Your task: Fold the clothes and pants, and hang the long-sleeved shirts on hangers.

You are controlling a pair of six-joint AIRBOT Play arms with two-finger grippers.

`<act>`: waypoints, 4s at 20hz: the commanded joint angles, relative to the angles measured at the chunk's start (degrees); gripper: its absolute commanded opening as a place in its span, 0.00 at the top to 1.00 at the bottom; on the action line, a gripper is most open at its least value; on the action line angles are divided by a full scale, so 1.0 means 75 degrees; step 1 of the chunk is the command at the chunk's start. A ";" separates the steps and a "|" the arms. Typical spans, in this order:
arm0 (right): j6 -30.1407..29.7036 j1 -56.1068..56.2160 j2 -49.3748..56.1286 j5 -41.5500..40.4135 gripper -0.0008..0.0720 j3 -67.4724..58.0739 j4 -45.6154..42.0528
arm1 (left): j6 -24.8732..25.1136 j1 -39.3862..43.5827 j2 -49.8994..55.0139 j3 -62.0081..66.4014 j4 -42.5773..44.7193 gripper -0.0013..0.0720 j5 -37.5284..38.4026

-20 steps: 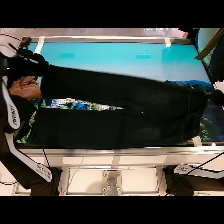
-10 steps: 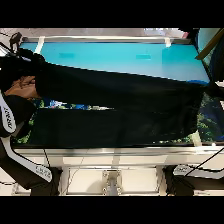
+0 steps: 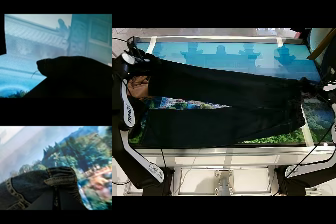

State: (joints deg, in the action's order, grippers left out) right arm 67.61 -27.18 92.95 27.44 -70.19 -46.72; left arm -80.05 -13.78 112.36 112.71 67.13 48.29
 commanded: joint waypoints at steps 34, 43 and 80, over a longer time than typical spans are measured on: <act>-0.0312 -0.3179 -0.5301 0.5665 0.36 0.2696 -0.0621 | 0.2952 -1.0115 -0.6371 -1.0290 -0.1408 0.04 0.4791; -0.0303 -0.3179 -0.5353 0.5863 0.36 0.2696 -0.0574 | 0.3133 -0.9401 -0.5511 -1.0293 -0.1405 0.07 0.4418; -0.1189 -0.6018 -0.5158 0.4980 0.21 0.5989 0.1081 | 0.3879 -0.6930 -0.4657 -1.0273 -0.2795 0.96 0.3115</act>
State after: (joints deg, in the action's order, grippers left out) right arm 61.71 -73.41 51.07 70.83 -30.28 -44.97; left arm -51.09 -65.80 77.54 35.62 46.35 71.81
